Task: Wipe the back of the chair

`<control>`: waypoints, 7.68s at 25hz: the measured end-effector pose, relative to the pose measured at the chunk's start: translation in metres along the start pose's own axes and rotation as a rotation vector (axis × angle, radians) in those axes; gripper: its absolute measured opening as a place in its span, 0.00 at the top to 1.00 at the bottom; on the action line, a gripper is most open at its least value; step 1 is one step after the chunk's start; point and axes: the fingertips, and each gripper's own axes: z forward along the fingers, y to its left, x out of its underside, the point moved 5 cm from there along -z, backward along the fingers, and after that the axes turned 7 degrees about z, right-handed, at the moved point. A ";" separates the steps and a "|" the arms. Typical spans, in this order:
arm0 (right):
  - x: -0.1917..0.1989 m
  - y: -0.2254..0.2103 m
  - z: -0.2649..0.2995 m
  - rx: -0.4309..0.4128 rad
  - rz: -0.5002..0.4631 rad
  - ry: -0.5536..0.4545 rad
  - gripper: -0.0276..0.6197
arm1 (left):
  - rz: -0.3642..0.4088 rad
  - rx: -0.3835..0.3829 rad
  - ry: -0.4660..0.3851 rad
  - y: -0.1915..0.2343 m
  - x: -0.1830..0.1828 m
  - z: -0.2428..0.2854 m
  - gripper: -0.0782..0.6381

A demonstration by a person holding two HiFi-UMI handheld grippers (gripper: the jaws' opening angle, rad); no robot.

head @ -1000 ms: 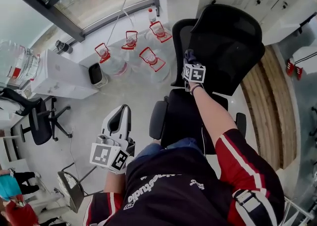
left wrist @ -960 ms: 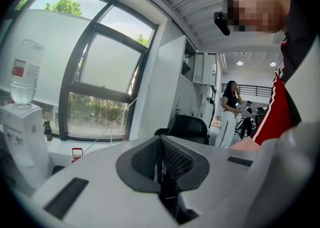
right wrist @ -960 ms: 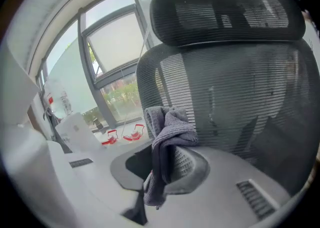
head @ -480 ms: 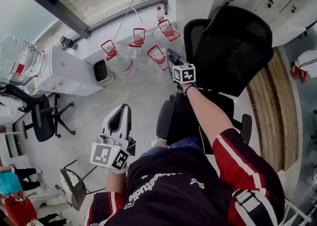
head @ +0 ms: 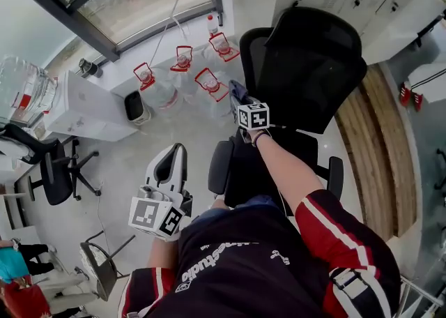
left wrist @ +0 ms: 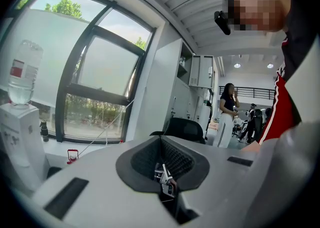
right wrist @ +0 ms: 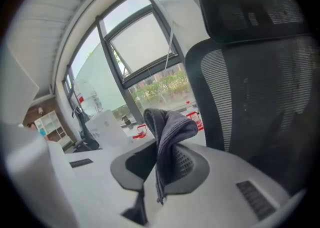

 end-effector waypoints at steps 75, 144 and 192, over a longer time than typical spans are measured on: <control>0.076 -0.377 -0.232 0.555 0.159 0.022 0.87 | 0.054 0.247 0.107 -0.215 0.044 0.122 0.85; 0.059 0.225 -0.568 0.061 -0.257 -0.361 0.86 | 0.103 0.299 -0.102 -0.189 0.002 -0.167 0.85; 0.103 0.238 -0.709 0.050 -0.279 -0.445 0.86 | 0.126 0.357 -0.163 -0.326 -0.013 -0.256 0.85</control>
